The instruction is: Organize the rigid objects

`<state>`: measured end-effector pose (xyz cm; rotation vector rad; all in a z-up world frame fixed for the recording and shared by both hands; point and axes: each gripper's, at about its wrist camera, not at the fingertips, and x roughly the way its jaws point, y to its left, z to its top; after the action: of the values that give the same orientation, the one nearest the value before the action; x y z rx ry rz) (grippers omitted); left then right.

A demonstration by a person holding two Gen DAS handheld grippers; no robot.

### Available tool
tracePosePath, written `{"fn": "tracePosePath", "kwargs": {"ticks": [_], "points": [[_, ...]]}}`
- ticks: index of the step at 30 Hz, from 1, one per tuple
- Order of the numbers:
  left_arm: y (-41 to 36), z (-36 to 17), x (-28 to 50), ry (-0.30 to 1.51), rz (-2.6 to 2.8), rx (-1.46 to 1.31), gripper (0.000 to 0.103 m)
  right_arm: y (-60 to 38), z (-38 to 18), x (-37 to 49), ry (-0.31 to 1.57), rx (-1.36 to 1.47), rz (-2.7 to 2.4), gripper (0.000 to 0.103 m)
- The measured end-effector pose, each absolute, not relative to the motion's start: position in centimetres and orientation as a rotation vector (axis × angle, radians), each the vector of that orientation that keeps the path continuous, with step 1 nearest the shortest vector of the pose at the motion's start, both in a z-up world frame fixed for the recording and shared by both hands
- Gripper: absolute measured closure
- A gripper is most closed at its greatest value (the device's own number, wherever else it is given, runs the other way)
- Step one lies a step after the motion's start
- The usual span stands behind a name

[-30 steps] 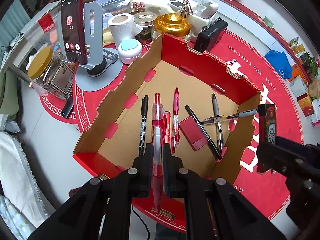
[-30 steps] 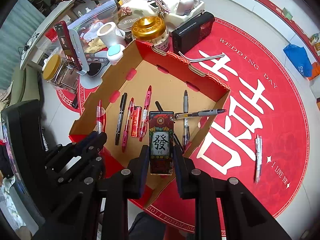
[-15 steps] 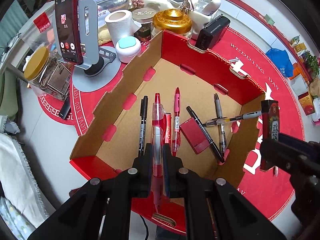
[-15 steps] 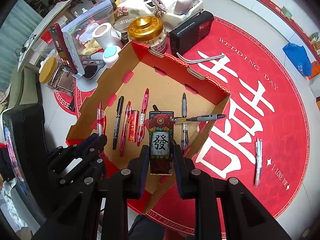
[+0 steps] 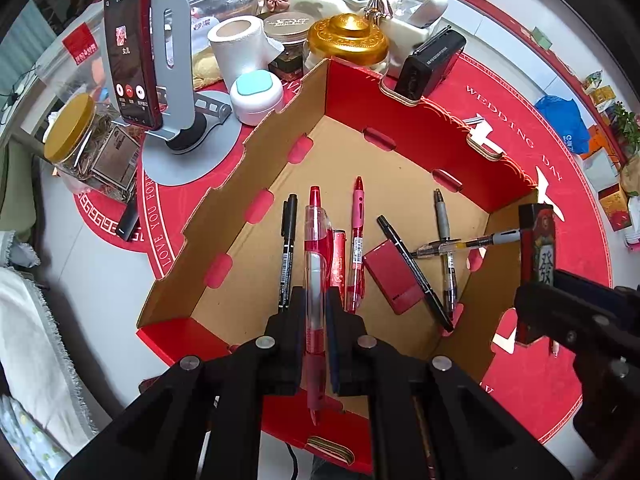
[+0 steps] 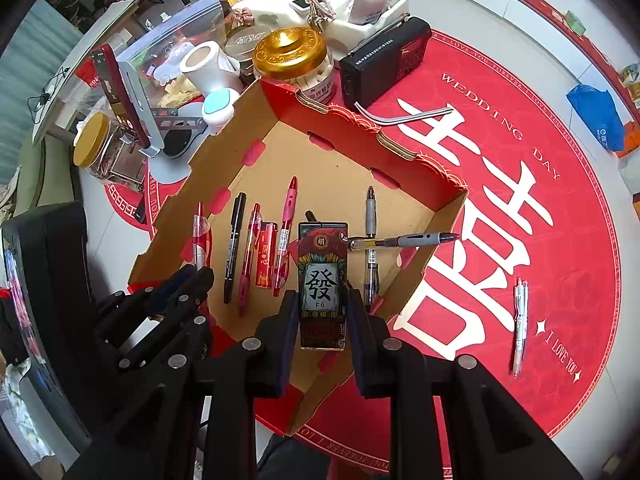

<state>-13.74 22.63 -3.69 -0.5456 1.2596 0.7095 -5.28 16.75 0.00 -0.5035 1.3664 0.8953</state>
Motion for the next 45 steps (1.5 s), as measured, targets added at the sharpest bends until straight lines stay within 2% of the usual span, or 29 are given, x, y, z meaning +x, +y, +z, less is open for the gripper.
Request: {"fn": "tracePosePath", "kwargs": {"ticks": [29, 45], "points": [[24.6, -7.2, -11.3, 1.267, 0.709, -0.521, 0.093, 17.3, -5.2, -1.8, 1.399, -0.416, 0.848, 0.078], [24.3, -7.8, -10.6, 1.286, 0.712, -0.495, 0.093, 17.4, -5.4, -1.8, 1.397, -0.399, 0.870, 0.078]]}}
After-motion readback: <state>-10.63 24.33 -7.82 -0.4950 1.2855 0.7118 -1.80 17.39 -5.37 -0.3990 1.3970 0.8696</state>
